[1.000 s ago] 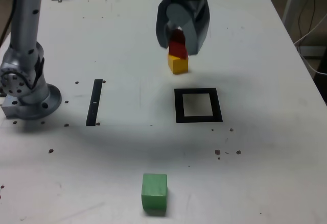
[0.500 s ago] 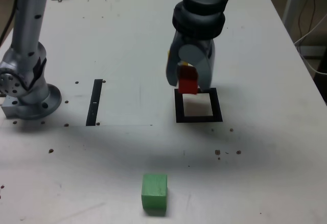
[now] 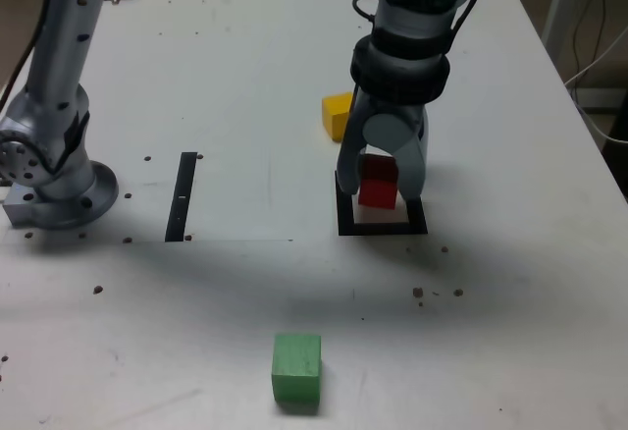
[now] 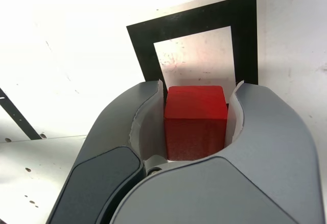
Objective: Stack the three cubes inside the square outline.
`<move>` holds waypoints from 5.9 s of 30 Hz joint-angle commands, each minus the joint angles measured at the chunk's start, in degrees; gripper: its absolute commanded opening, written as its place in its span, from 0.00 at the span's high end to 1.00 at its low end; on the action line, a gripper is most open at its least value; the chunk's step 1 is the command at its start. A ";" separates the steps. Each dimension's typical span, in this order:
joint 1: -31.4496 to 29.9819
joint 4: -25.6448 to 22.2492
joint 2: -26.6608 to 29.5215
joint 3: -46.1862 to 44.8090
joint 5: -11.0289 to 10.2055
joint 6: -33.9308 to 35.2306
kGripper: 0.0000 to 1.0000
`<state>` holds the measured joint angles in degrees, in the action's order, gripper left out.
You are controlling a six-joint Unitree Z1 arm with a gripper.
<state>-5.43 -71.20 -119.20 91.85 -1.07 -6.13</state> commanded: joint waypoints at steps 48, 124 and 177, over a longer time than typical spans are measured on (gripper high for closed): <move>3.15 5.07 -0.01 -5.54 2.21 -0.71 0.09; 22.84 10.26 2.96 -12.54 -2.21 -5.57 0.69; -2.48 -1.63 4.03 -1.08 0.28 3.50 0.82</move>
<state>-7.91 -73.14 -114.82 91.16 -0.81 -2.84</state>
